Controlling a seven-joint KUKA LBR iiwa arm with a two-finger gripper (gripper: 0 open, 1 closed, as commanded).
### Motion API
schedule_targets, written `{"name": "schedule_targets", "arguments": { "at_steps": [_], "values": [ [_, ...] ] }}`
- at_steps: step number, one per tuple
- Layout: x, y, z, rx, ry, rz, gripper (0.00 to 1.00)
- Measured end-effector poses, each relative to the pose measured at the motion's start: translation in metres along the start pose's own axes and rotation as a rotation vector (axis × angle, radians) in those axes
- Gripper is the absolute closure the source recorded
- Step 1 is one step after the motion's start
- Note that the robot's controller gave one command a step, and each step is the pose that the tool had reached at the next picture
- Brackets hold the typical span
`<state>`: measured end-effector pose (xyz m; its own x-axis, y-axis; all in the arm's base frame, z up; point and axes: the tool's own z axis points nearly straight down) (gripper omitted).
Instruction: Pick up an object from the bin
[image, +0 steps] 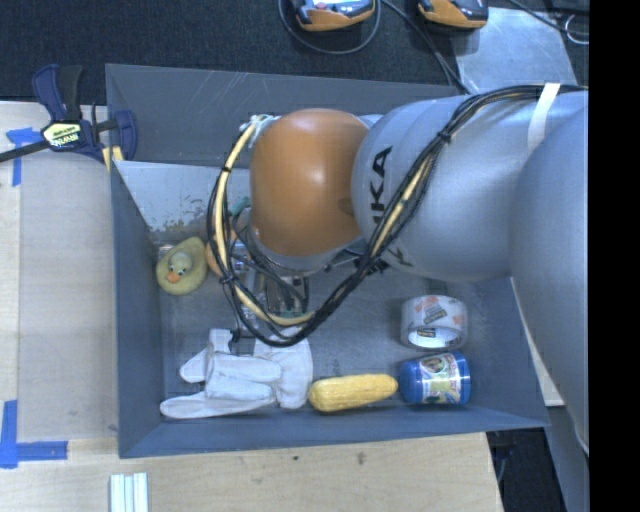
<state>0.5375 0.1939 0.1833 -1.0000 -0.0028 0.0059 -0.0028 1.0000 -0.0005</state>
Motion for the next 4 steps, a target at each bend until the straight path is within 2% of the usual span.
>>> {"name": "schedule_targets", "arguments": {
  "at_steps": [1,2,3,4],
  "values": [
    [-0.002,-0.001,-0.005,-0.002,-0.008,0.003,0.0],
    [0.01,-0.012,0.049,-0.003,-0.011,-0.038,0.0],
    [0.023,-0.007,0.096,-0.002,-0.009,-0.01,0.0],
    [0.013,-0.003,0.111,-0.006,-0.018,0.208,1.0]
  ]
}}
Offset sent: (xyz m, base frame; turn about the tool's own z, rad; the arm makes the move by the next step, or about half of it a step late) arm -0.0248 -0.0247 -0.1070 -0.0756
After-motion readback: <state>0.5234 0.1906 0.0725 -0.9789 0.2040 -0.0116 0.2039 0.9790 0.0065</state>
